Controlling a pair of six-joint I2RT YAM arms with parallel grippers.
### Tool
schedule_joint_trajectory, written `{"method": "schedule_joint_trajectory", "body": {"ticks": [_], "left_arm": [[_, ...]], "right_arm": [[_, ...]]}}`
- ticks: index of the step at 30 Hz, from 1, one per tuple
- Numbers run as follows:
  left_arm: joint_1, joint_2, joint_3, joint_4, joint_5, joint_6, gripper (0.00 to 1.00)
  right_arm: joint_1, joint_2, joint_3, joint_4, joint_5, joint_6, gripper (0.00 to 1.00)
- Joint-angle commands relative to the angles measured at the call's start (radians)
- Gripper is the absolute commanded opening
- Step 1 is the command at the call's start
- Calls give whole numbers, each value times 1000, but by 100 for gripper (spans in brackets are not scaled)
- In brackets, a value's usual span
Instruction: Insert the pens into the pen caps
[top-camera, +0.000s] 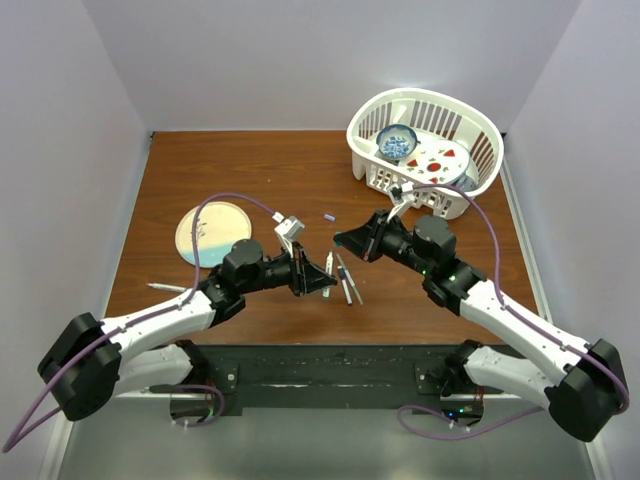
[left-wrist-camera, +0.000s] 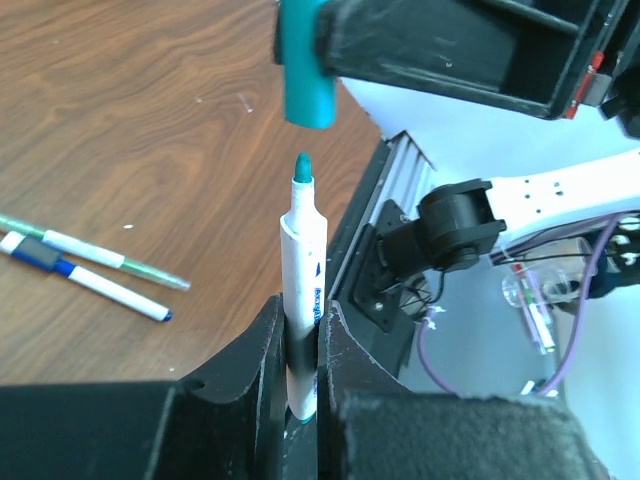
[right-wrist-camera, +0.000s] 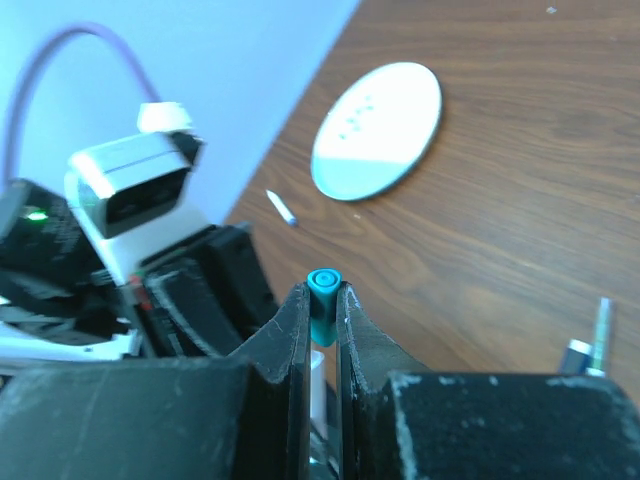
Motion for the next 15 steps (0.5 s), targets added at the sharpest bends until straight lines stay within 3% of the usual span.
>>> {"method": "schedule_joint_trajectory", "body": {"ticks": [1, 15], "left_arm": [[6, 9, -9, 128, 52, -37, 0], [4, -5, -9, 122, 46, -32, 0]], "right_arm": [[8, -45, -25, 133, 23, 61, 0], [40, -21, -22, 151, 0, 64, 0]]}}
